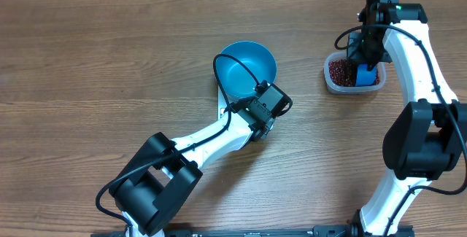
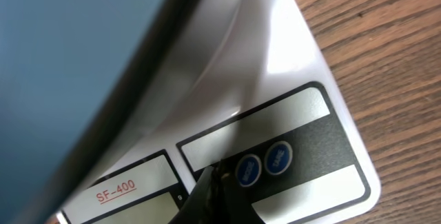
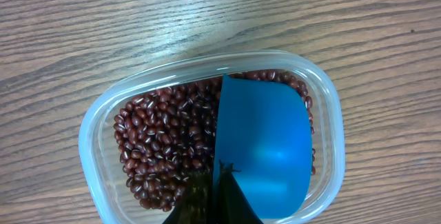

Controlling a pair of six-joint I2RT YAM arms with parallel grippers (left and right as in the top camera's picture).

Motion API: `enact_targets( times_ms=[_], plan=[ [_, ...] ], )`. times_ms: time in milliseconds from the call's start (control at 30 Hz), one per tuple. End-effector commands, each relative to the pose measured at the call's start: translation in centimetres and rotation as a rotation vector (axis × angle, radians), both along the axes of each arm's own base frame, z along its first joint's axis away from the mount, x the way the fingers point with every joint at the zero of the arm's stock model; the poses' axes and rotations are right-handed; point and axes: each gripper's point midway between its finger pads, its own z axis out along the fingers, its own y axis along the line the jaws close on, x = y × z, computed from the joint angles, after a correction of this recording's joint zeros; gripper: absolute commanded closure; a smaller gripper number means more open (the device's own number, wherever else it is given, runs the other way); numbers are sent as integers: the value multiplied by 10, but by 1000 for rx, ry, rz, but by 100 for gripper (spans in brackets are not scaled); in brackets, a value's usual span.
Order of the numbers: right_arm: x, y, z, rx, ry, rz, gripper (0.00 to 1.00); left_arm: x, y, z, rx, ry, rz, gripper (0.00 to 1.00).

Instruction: Scoop item into bowl and weigh 150g on scale

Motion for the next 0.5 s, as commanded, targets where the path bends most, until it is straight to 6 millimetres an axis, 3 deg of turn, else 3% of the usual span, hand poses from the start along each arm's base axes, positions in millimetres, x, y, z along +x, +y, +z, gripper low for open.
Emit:
enact_targets(
  times_ms=[0,467],
  plan=[
    [-7,-14,-28,-16,66,-28,96,-2,4,-5,36,-1,-15,96],
    [-7,-14,-28,-16,66,-27,96,-6,5,-8,43,20,-19,96]
  ],
)
